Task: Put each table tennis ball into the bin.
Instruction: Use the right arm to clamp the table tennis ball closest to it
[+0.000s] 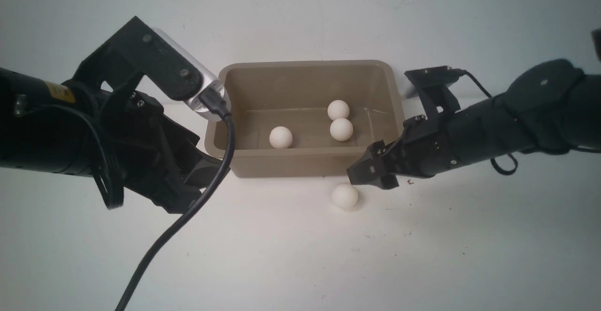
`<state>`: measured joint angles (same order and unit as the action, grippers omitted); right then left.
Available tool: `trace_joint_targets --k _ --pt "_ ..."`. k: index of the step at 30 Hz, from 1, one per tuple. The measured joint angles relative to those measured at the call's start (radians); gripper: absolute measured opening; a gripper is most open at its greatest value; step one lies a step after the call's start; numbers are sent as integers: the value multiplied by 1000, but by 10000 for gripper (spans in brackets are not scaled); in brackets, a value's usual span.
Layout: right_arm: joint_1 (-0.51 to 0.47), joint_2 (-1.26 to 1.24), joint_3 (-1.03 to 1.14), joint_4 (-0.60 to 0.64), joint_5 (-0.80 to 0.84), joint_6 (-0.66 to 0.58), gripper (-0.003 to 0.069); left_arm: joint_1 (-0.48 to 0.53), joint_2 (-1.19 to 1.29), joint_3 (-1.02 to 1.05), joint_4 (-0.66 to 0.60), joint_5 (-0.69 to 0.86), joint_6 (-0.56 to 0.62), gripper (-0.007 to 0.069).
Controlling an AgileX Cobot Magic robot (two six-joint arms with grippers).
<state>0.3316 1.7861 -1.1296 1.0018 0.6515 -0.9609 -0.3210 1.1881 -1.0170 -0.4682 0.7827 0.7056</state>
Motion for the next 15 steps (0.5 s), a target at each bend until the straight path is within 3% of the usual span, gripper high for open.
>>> trace_joint_targets --k 7,10,15 --pt "79 72 2 9 -102 -51 570 0 19 0 0 -2 0 394" --pt "147 92 2 -10 -175 -54 570 0 22 0 0 -2 0 394" --pt "180 96 2 -63 -276 -45 570 0 22 0 0 -2 0 394"
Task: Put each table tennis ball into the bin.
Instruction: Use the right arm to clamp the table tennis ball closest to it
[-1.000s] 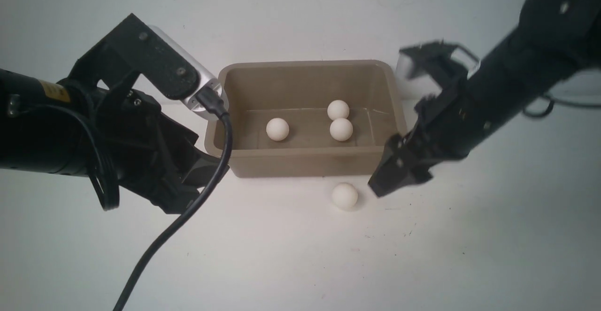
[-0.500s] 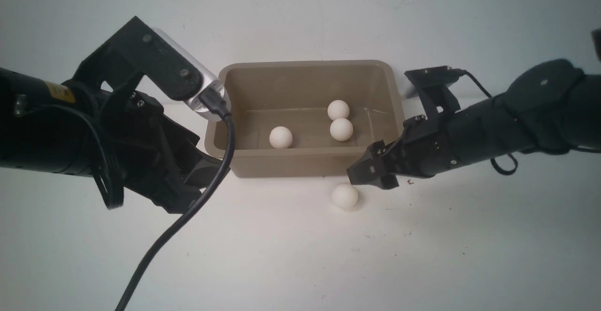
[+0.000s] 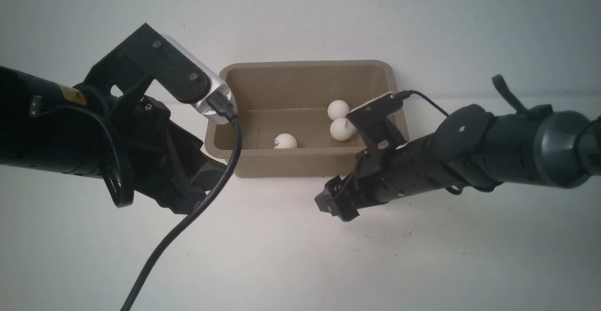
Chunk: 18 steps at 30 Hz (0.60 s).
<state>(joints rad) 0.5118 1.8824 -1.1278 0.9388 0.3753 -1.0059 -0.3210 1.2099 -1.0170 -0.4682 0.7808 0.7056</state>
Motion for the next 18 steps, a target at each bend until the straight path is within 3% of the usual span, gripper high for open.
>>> trace_joint_targets --k 9,18 --pt "0 0 0 -99 -56 41 570 0 0 0 0 0 0 394" --pt "0 0 0 -102 -60 47 570 0 0 0 0 0 0 394"
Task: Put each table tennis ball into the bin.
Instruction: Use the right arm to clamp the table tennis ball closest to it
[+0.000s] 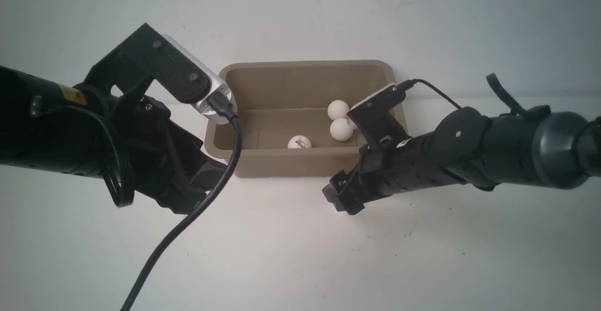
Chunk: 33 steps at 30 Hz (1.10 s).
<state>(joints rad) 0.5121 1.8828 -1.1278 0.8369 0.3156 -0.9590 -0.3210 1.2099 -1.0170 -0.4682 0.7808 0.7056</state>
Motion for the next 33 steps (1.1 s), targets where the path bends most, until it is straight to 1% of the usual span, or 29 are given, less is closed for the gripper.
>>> trace_joint_targets --k 9,26,29,31,32,33 --pt "0 1 0 0 -8 2 570 0 0 0 0 0 0 394" --pt "0 89 0 0 -40 9 567 0 0 0 0 0 0 394" --pt "0 102 0 0 -46 10 536 0 0 0 0 0 0 394" --pt "0 102 0 0 -60 12 488 0 0 0 0 0 0 394" --pt "0 102 0 0 -61 12 482 0 0 0 0 0 0 394" --pt "0 102 0 0 -69 12 432 0 0 0 0 0 0 394"
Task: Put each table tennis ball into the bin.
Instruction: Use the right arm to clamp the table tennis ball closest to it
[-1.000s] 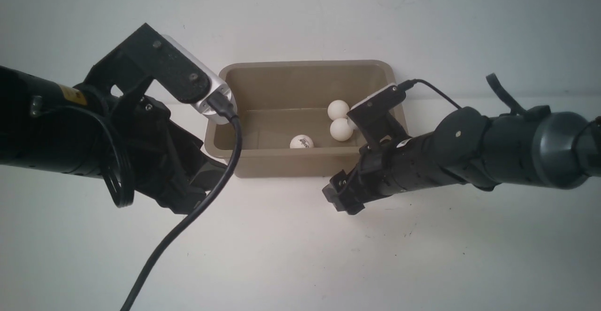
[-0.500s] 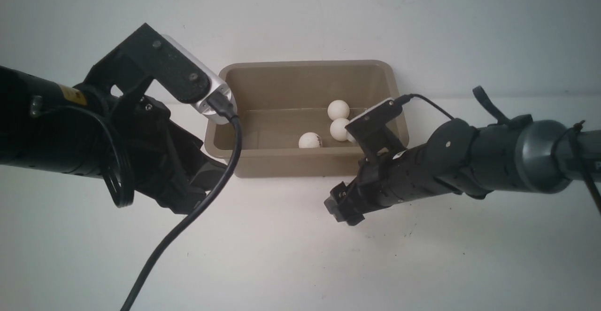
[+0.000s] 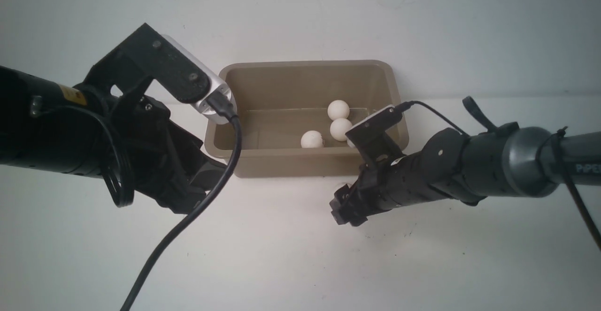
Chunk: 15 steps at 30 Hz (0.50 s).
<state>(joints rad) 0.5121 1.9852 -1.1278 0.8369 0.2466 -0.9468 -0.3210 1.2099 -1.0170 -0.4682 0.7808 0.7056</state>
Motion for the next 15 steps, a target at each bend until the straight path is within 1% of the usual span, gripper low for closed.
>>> trace_joint_targets --k 1,2,3,10,15 --pt "0 0 0 0 -4 0 379 0 0 0 0 0 0 394" --pt "0 0 0 0 -4 0 359 0 0 0 0 0 0 394" --pt "0 0 0 0 -4 0 316 0 0 0 0 0 0 394" --pt "0 -4 0 -1 15 0 322 0 0 0 0 0 0 394" --pt "0 -86 0 -6 113 -28 322 0 0 0 0 0 0 394"
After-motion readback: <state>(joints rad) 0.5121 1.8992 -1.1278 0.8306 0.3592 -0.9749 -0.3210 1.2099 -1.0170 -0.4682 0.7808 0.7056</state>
